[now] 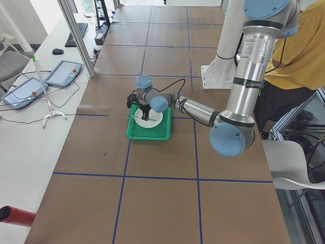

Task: Place fork
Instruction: 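Carry the fork off the plate toward the tray edge beside it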

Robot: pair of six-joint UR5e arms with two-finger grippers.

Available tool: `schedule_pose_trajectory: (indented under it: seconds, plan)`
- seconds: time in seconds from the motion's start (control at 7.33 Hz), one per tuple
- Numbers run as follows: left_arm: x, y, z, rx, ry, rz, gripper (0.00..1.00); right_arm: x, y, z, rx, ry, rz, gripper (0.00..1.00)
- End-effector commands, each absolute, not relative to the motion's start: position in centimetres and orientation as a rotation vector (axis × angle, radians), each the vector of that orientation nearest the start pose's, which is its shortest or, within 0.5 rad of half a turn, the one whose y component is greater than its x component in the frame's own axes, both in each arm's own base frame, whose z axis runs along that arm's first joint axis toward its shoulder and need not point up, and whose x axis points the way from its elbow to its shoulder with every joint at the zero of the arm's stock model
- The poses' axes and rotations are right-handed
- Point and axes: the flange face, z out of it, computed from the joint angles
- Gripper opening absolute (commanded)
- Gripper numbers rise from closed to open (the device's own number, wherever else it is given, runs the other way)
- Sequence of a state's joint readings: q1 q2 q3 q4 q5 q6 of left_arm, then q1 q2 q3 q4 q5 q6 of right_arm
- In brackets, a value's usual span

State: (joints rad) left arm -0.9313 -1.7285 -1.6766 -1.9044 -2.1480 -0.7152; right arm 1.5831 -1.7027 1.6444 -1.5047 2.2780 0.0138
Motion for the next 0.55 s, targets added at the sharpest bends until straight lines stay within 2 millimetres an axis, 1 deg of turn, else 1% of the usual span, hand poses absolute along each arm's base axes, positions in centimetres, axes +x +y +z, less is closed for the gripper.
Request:
schedule_pose_trajectory:
  seconds: [0.0,0.14,0.27,0.41]
  plan:
    - [24.4,-49.9,53.9,0.084,0.75,0.124,0.0,7.4,-43.5,68.2,0.007,-0.707,0.022,1.0]
    - [24.9,-49.8,54.2,0.05,0.774,0.125,0.0,7.4,-43.5,68.2,0.007,-0.707,0.022,1.0]
    - [25.8,-49.8,54.4,0.006,0.81,0.137,0.0,7.4,-43.5,68.2,0.007,-0.707,0.022,1.0]
    - [26.1,-50.1,54.5,-0.006,0.813,0.118,0.0,7.4,-43.5,68.2,0.007,-0.707,0.022,1.0]
